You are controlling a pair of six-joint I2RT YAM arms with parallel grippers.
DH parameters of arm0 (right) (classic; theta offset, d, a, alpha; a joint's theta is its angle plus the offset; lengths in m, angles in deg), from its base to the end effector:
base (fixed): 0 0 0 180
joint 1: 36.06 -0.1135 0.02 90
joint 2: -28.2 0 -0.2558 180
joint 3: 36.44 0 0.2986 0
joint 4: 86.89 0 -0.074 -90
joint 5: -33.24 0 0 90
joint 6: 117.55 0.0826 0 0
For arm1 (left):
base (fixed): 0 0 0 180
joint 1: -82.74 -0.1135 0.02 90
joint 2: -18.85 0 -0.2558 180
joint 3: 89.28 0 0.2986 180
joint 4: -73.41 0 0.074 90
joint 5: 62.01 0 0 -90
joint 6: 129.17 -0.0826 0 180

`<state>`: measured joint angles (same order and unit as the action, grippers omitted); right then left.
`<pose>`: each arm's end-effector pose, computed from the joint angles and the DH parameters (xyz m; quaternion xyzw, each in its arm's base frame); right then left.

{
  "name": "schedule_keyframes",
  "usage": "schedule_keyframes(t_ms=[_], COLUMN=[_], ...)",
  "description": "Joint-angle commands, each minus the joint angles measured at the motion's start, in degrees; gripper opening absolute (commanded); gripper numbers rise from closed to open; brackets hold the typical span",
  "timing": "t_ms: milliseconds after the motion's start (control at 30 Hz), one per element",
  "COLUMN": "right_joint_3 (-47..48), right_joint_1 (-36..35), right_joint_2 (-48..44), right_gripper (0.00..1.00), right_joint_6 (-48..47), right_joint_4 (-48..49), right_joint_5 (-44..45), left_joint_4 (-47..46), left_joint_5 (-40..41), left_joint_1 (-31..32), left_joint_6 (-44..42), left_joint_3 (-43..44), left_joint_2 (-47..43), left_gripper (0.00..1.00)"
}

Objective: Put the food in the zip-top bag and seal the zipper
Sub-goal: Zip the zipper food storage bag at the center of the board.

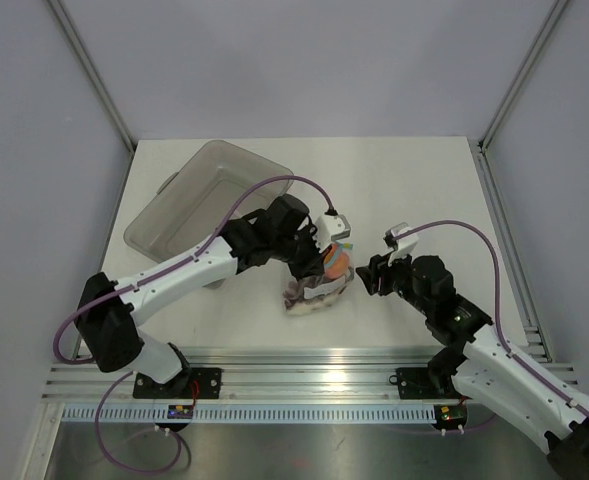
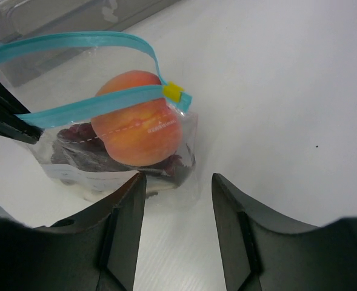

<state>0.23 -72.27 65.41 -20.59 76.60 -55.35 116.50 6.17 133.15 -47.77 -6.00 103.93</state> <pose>0.2147 0.1546 0.2195 -0.1959 0.7799 0.2095 0.5564 0.2333 -0.3303 0.2526 0.5098 0.7535 -0.2977 0.2895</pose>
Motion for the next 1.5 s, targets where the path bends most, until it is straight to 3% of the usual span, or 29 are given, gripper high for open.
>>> schedule_keyframes(t_ms=[0, 267, 567, 733, 900, 1067, 1467], right_joint_3=[1.99, 2.25, 6.03, 4.98, 5.67, 8.4, 5.95], right_joint_1=[-0.36, 1.13, 13.87, 22.91, 27.15, 27.24, 27.24], right_joint_2=[2.59, 5.15, 13.05, 17.27, 25.0, 33.7, 35.56], right_gripper=[0.54, 0.59, 0.63, 0.63, 0.61, 0.57, 0.56], right_joint_6=[-4.23, -8.37, -5.31, 0.24, 5.52, 4.82, 3.41], right_joint_4=[4.31, 8.71, 11.6, 20.91, 31.12, 30.59, 34.71], right_joint_5=[-2.63, -10.36, -35.41, -47.97, -58.61, -63.11, -61.53], left_joint_4=[-0.92, 0.31, 0.75, 1.19, 1.8, 2.16, 2.51], left_joint_5=[-1.82, -1.73, -1.99, -2.08, -2.35, -1.99, -1.91], left_joint_1=[-0.05, -0.05, -0.05, -0.05, -0.05, -0.05, -0.05], left_joint_6=[-1.07, -2.38, -2.91, -3.0, -3.44, -3.88, -4.23], left_joint_3=[0.13, 0.21, 0.74, 1.27, 1.88, 2.06, 2.41], left_joint_2=[-2.9, -3.52, -2.37, -2.37, -2.37, -2.46, -2.46], left_gripper=[0.0, 0.0, 0.0, 0.0, 0.0, 0.0, 0.0])
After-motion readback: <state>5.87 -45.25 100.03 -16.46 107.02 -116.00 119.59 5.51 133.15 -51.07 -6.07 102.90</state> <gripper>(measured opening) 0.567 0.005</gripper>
